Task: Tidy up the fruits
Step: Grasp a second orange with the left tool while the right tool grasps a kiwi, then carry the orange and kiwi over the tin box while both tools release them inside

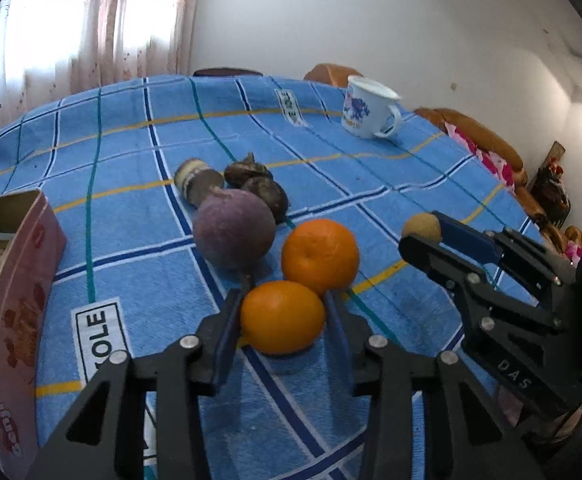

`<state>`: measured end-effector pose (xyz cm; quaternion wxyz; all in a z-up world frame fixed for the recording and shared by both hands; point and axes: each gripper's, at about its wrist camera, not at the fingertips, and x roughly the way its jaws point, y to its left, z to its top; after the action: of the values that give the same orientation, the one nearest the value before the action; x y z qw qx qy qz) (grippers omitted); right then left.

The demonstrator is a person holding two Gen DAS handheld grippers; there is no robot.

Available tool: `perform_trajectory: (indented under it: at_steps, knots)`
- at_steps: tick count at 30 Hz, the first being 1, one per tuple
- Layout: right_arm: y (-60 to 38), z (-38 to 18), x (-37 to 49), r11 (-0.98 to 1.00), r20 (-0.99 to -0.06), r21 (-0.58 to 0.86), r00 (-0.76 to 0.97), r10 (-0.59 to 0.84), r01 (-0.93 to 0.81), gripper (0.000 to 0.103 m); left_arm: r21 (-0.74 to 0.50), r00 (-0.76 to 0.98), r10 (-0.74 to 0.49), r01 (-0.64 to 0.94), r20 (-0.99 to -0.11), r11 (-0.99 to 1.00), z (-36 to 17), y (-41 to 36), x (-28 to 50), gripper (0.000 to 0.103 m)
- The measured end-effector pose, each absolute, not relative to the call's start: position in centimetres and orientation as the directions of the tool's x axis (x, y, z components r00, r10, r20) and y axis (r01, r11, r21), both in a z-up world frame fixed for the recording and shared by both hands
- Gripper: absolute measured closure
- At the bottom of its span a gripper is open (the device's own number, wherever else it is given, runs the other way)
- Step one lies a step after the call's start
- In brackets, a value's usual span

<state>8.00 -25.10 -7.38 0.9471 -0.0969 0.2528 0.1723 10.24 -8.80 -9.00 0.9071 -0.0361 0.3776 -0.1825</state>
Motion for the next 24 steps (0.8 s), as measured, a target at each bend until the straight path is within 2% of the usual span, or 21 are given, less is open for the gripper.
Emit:
perform_trajectory:
  at_steps: [6, 24]
  knots:
    - [-25.3, -7.0, 7.0, 0.916, -0.453, -0.099, 0.837, 0.305, -0.388, 0.071, -0.177, 0.704, -0.333, 0.287, -0.627, 0.941, -8.3, -8.7, 9.3, 0.060]
    - [-25.7, -6.6, 5.8, 0.913, -0.376, -0.096, 0.864, 0.335, -0.396, 0.071, -0.083, 0.804, -0.270, 0.267, -0.529, 0.960, -7.6, -9.3, 6.7, 0.060]
